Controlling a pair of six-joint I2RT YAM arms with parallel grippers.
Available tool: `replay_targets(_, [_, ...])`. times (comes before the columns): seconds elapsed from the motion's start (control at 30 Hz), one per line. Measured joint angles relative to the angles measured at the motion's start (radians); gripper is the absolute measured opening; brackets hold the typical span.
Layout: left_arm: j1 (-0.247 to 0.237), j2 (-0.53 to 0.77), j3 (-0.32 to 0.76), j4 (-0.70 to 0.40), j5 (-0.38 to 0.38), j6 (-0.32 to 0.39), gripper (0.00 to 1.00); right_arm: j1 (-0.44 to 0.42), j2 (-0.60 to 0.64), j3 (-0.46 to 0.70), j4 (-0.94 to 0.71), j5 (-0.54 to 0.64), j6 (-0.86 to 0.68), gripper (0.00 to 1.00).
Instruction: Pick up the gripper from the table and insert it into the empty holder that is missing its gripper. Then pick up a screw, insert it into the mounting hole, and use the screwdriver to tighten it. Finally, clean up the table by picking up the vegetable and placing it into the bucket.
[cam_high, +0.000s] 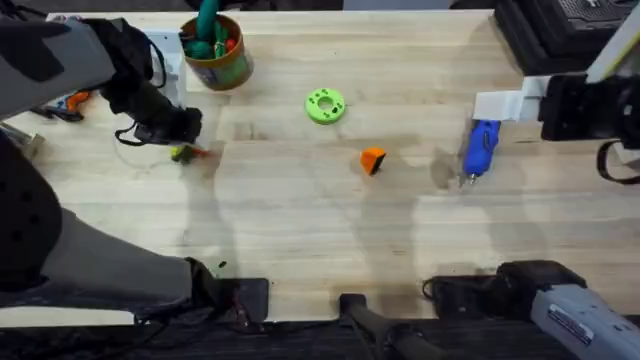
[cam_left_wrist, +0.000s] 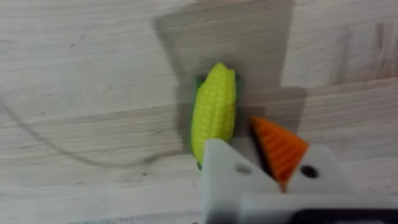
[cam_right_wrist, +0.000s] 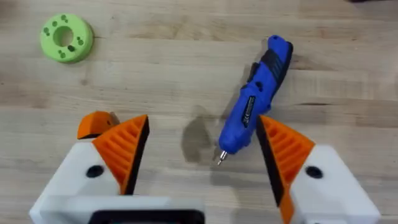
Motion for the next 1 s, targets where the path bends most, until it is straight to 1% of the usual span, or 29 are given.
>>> replay_targets(0.03, [0.000, 0.000, 0.000, -0.001, 0.002, 0.005, 0.113, 0.000, 0.000, 0.000, 0.000, 0.000, 0.000, 0.994])
replay_targets(0.1, [0.000, 0.000, 0.000, -0.002, 0.006, 0.004, 0.453, 0.000, 0.000, 0.000, 0.000, 0.000, 0.000, 0.993])
replay_targets(0.2, [0.000, -0.003, 0.000, -0.011, 0.009, -0.008, 0.908, 0.000, 0.000, 0.000, 0.000, 0.000, 0.000, 0.994])
replay_targets(0.23, [0.000, -0.008, 0.000, -0.019, 0.010, -0.016, 0.963, 0.000, 0.000, 0.000, 0.000, 0.000, 0.000, 0.994])
replay_targets(0.33, [0.000, -0.054, 0.000, -0.034, 0.019, -0.032, 0.985, 0.000, 0.000, 0.000, 0.000, 0.000, 0.000, 0.994])
replay_targets(0.43, [0.000, -0.139, 0.000, -0.034, 0.079, -0.040, 0.985, 0.000, 0.000, 0.000, 0.000, 0.000, 0.000, 0.993])
replay_targets(0.5, [0.000, -0.209, 0.000, -0.034, 0.150, -0.044, 0.985, 0.000, 0.000, 0.000, 0.000, 0.000, 0.000, 0.993])
replay_targets(0.57, [0.000, -0.278, 0.000, -0.034, 0.237, -0.049, 0.985, 0.000, 0.000, 0.000, 0.000, 0.000, 0.000, 0.994])
replay_targets(0.73, [0.000, -0.444, 0.000, -0.018, 0.493, -0.093, 0.985, 0.000, 0.000, 0.000, 0.000, 0.000, 0.000, 0.994])
replay_targets(0.77, [0.000, -0.519, 0.001, -0.027, 0.624, -0.138, 0.987, 0.000, 0.000, 0.000, 0.000, 0.000, 0.000, 0.994])
replay_targets(0.8, [0.000, -0.541, 0.001, -0.037, 0.664, -0.167, 0.987, 0.000, 0.000, 0.000, 0.000, 0.000, 0.000, 0.994])
replay_targets(0.9, [0.000, -0.588, 0.001, -0.084, 0.750, -0.272, 0.987, 0.000, 0.000, 0.000, 0.000, 0.000, 0.000, 0.994])
replay_targets(1.0, [0.000, -0.607, 0.001, -0.140, 0.791, -0.341, 0.986, 0.000, 0.000, 0.000, 0.000, 0.000, 0.000, 0.994])
